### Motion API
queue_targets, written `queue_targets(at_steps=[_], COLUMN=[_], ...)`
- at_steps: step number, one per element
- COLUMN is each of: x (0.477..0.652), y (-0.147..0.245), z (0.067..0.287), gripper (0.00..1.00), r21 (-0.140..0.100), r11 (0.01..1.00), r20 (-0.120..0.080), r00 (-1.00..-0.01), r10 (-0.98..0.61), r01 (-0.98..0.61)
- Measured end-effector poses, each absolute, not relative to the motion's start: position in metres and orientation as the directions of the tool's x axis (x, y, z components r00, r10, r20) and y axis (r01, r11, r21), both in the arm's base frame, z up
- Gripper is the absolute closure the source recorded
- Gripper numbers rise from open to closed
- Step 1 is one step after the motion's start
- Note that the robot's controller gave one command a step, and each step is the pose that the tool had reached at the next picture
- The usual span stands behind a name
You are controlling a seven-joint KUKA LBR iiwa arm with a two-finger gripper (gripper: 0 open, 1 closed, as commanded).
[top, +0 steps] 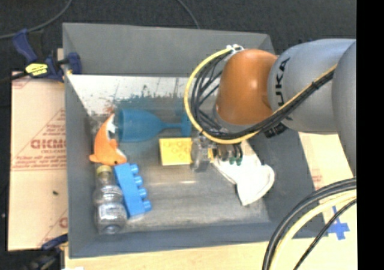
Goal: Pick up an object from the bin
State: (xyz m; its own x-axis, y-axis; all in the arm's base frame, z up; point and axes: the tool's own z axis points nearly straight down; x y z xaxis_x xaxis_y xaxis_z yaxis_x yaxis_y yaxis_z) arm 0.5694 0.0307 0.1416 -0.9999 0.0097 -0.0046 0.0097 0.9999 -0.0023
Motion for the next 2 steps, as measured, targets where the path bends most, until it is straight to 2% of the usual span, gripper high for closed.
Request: queue_targets(at_steps=[1, 2], x=[0.571, 0.589], y=[0.044, 0.051], z=[0.186, 0.271], gripper=[1.0, 1.0], r21=[-0.002, -0.004], r11=[0.999, 0.998], r20=[-0.018, -0.007], r00=[-0.998, -0.998], r10=[-0.052, -0.063], r01=[-0.052, -0.063])
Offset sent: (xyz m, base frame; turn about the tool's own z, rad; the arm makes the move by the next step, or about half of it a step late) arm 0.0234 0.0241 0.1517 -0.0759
